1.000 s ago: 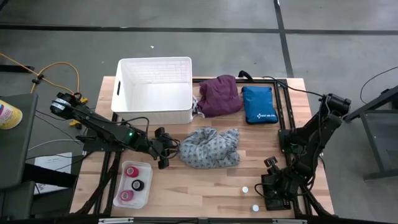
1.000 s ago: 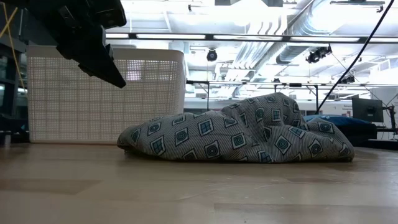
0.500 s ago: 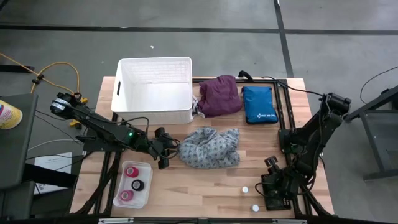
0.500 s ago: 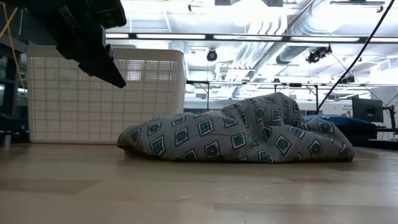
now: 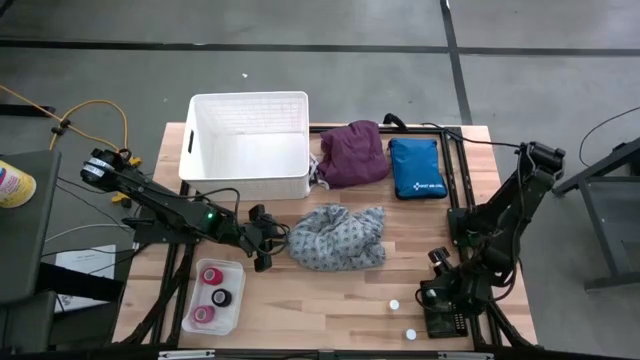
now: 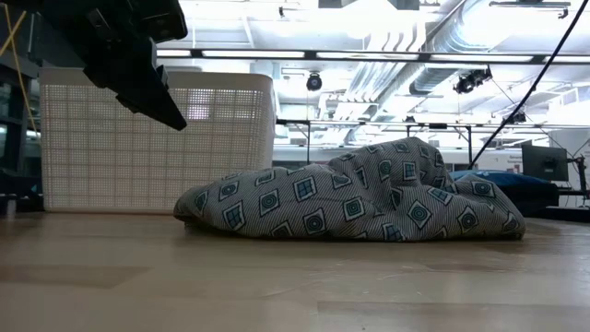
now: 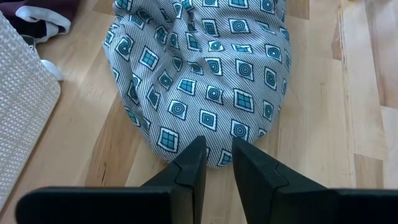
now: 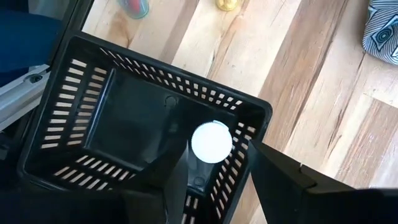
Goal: Pick & place medical supplies in basket/bin
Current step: Put the top yellow pill bottle into the black bin
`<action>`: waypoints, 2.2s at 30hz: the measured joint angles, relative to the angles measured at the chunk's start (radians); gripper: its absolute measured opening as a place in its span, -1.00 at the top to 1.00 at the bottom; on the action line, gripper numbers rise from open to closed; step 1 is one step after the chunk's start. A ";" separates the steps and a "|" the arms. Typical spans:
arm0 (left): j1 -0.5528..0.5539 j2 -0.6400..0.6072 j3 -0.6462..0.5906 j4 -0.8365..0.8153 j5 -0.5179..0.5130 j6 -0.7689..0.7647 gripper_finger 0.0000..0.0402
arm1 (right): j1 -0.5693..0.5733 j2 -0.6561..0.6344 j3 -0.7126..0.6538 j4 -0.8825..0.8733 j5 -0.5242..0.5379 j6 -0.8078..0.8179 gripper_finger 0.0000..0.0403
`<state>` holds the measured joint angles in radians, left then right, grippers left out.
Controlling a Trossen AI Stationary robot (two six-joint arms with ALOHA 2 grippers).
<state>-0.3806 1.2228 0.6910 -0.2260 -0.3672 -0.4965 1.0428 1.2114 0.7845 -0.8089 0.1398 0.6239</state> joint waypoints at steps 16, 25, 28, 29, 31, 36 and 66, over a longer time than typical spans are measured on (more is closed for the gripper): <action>0.000 0.000 0.000 0.000 0.000 0.000 0.63 | -0.100 0.000 0.000 -0.094 0.009 0.137 0.23; 0.000 0.000 0.000 0.000 0.000 0.000 0.63 | -0.251 0.000 0.000 -0.238 0.012 0.324 0.23; 0.000 0.000 0.000 0.000 0.000 0.000 0.63 | -0.302 0.000 0.000 -0.253 -0.018 0.351 0.23; 0.000 0.000 0.000 0.000 0.000 0.000 0.63 | -0.318 0.000 0.000 -0.255 -0.036 0.352 0.23; 0.000 0.000 0.000 0.000 0.000 0.000 0.63 | -0.347 0.000 0.000 -0.261 -0.075 0.357 0.23; 0.000 0.000 0.000 0.000 0.000 0.000 0.63 | -0.400 0.000 0.000 -0.294 -0.114 0.416 0.23; 0.000 0.000 0.000 0.000 0.000 0.000 0.63 | -0.541 0.012 0.000 -0.314 -0.221 0.666 0.23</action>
<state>-0.3809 1.2231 0.6910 -0.2256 -0.3672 -0.4965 0.5018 1.2235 0.7841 -1.1225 -0.0815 1.2900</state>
